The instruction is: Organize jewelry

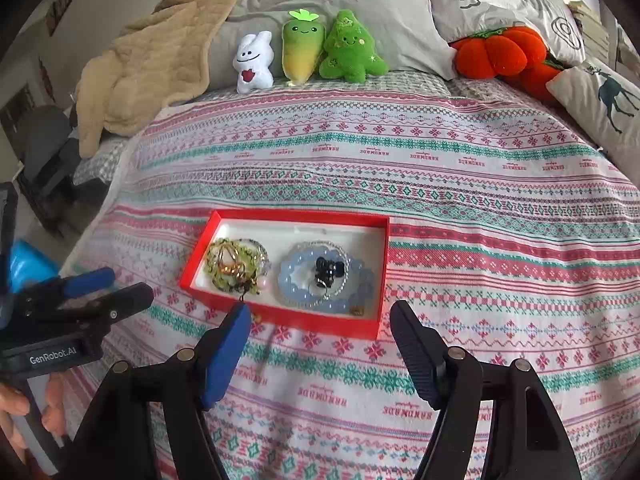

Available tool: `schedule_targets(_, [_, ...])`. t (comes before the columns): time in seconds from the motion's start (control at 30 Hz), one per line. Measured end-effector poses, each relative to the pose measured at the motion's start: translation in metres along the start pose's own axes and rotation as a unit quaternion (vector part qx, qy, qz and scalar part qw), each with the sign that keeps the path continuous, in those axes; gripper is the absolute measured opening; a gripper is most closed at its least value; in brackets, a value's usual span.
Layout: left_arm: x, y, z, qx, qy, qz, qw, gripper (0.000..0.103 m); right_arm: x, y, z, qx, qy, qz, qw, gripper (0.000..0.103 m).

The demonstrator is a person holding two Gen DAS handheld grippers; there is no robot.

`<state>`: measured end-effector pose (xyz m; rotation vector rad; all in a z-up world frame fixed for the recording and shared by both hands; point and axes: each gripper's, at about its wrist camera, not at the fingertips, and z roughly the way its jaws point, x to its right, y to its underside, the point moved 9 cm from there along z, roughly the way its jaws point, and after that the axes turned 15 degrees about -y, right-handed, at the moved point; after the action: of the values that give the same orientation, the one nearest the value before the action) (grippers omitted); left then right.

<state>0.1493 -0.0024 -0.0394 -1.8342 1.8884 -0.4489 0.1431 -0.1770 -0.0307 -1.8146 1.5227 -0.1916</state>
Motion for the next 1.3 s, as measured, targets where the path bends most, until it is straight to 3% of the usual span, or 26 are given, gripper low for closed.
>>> schedule_targets(0.23, [0.003,0.017,-0.01,-0.001,-0.014,0.016,0.9998,0.098,-0.005,0.017,-0.011,-0.016,0.02,-0.001,1.0,0.082])
schedule_targets(0.37, [0.001,0.027,-0.012,-0.004,-0.034,0.026,0.9991,0.101,-0.003,0.028,-0.017,-0.027,0.04,0.009,0.999,0.086])
schedule_targets(0.57, [-0.001,0.041,-0.011,-0.013,-0.05,0.028,0.9983,0.102,0.005,0.045,-0.021,-0.048,0.06,0.026,0.997,0.103])
schedule_targets(0.87, [-0.001,0.049,-0.013,-0.006,-0.065,0.02,0.9977,0.102,0.003,0.054,-0.02,-0.06,0.081,0.01,0.995,0.103])
schedule_targets(1.3, [0.006,0.048,-0.013,-0.004,-0.059,0.015,0.9982,0.102,0.01,0.055,-0.016,-0.067,0.089,0.024,0.994,0.103])
